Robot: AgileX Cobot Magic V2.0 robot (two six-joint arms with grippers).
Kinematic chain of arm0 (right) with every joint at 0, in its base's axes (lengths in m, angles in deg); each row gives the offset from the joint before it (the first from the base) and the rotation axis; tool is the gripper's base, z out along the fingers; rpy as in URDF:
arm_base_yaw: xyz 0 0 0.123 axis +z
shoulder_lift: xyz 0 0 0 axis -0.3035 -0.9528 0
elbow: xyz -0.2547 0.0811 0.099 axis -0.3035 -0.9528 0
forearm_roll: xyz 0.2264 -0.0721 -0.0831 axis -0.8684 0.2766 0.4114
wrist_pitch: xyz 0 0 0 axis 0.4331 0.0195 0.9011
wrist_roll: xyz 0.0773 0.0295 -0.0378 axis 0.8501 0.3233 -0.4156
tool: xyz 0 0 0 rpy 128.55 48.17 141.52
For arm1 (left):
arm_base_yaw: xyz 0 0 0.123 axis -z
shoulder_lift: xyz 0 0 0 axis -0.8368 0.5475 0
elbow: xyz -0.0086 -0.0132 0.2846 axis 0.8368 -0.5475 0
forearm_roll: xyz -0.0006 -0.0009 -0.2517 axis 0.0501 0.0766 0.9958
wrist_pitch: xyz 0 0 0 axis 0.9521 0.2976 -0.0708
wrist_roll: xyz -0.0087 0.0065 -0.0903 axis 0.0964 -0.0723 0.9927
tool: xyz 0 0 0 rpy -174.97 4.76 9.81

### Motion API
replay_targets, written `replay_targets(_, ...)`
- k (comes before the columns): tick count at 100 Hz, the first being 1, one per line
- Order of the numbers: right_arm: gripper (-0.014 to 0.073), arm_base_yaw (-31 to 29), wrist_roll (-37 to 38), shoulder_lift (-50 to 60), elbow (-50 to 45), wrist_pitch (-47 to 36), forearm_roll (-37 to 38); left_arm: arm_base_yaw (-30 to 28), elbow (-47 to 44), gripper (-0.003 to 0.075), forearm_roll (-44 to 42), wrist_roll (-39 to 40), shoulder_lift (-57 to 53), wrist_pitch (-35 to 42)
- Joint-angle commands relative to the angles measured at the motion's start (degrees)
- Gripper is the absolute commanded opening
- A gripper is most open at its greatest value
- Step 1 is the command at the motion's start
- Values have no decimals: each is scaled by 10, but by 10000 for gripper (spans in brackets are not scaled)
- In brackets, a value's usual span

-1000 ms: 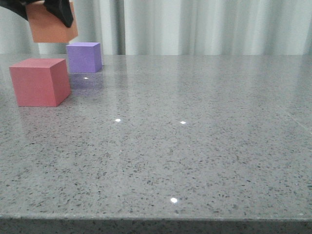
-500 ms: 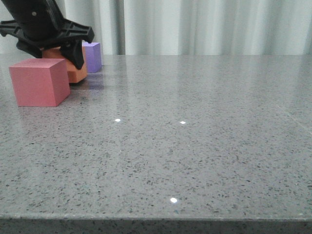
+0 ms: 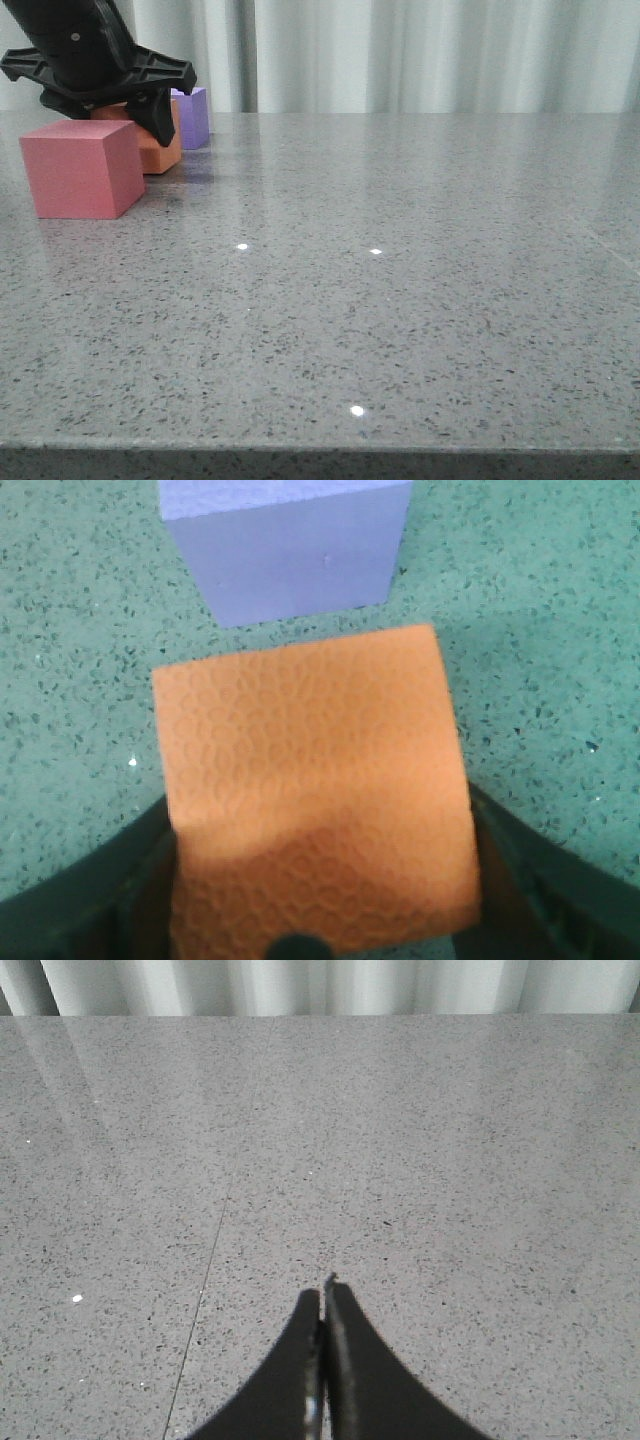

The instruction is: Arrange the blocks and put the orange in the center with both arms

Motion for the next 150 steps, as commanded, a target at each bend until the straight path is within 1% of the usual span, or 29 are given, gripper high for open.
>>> replay_targets(1,-69,-4,-2,-1,14,-43,0,1,15,272,2,1,-24,29)
replay_targets(7,-69,-4,-2,-1,14,-43,0,1,15,349,2,1,-25,33)
replay_targets(11,-69,-4,-2,-1,14,-43,0,1,15,437,2,1,-25,36)
replay_targets(12,-69,-4,-2,-1,14,-43,0,1,15,470,2,1,-25,36)
replay_targets(14,-69,-4,-2,-1,14,-43,0,1,15,503,2,1,-26,37)
replay_targets(15,-69,-4,-2,-1,14,-43,0,1,15,536,2,1,-26,39)
replay_targets(19,-69,-4,-2,-1,14,-43,0,1,16,627,2,1,-26,38)
replay_targets(24,-69,-4,-2,-1,14,-43,0,1,19,702,2,1,-27,36)
replay_targets(26,-69,-4,-2,-1,14,-43,0,1,21,714,2,1,-28,35)
replay_targets(30,-69,-4,-2,-1,14,-43,0,1,21,703,2,1,-30,35)
replay_targets(40,-69,-4,-2,-1,14,-43,0,1,21,648,2,1,-47,36)
replay_targets(47,-69,-4,-2,-1,14,-43,0,1,21,628,4,1,-66,34)
replay_targets(61,-69,-4,-2,-1,14,-43,0,-1,14,625,5,1,-124,30)
replay_targets(73,-69,-4,-2,-1,14,-43,0,-13,-14,625,6,1,-190,28)
replay_targets(87,-69,-4,-2,-1,14,-43,0,-31,-84,625,6,1,-286,43)
replay_targets(99,-69,-4,-2,-1,14,-43,0,-45,-163,625,8,1,-377,60)
replay_targets(126,-69,-4,-2,-1,14,-43,0,-45,-344,623,16,1,-566,91)
replay_targets(140,-69,-4,-2,-1,14,-43,0,-45,-426,584,18,1,-658,92)
replay_targets(145,-69,-4,-2,-1,14,-43,0,-45,-450,555,18,1,-697,92)
replay_targets(150,-69,-4,-2,-1,14,-43,0,-45,-473,505,18,1,-730,92)
